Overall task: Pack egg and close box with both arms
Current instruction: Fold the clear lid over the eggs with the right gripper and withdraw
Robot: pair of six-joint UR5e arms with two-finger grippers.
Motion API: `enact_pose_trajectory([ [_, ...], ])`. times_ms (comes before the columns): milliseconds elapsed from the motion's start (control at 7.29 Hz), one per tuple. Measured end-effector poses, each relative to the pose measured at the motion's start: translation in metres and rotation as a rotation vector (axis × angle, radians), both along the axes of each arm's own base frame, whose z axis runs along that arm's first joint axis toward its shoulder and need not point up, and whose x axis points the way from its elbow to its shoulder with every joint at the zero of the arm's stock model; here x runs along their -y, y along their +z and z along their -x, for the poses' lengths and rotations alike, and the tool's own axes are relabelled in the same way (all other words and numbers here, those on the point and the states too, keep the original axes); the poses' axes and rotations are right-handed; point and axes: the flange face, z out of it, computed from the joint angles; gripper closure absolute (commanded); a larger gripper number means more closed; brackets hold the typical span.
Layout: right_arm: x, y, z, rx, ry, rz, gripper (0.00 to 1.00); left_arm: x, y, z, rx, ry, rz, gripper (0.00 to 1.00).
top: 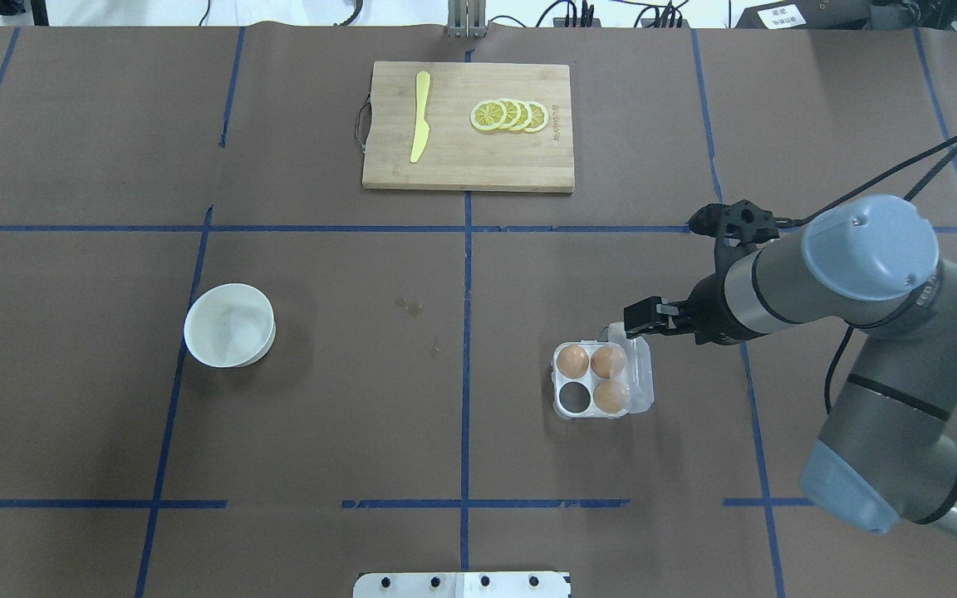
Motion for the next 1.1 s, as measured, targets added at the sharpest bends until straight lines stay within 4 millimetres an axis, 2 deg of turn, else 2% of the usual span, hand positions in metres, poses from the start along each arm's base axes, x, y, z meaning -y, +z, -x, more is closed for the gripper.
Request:
enact_pose_trajectory([
  [137,0.001,-0.006,0.013,0.001,0.012,-0.005,0.00,0.003,-0.002,0.000,0.000,0.000,-0.005,0.00],
  [274,0.001,-0.010,0.017,0.005,0.018,-0.009,0.00,0.005,-0.004,0.000,-0.001,0.001,-0.009,0.00],
  [549,-0.001,-0.023,0.013,0.022,0.017,-0.016,0.00,0.006,-0.005,0.000,-0.001,0.001,-0.011,0.00],
  [823,0.002,-0.033,-0.003,-0.002,0.021,0.010,0.00,0.006,-0.003,0.000,-0.002,0.001,-0.008,0.00],
  [1097,0.026,-0.033,-0.037,-0.063,0.016,0.036,0.00,0.006,-0.001,-0.001,-0.002,0.002,-0.005,0.00],
])
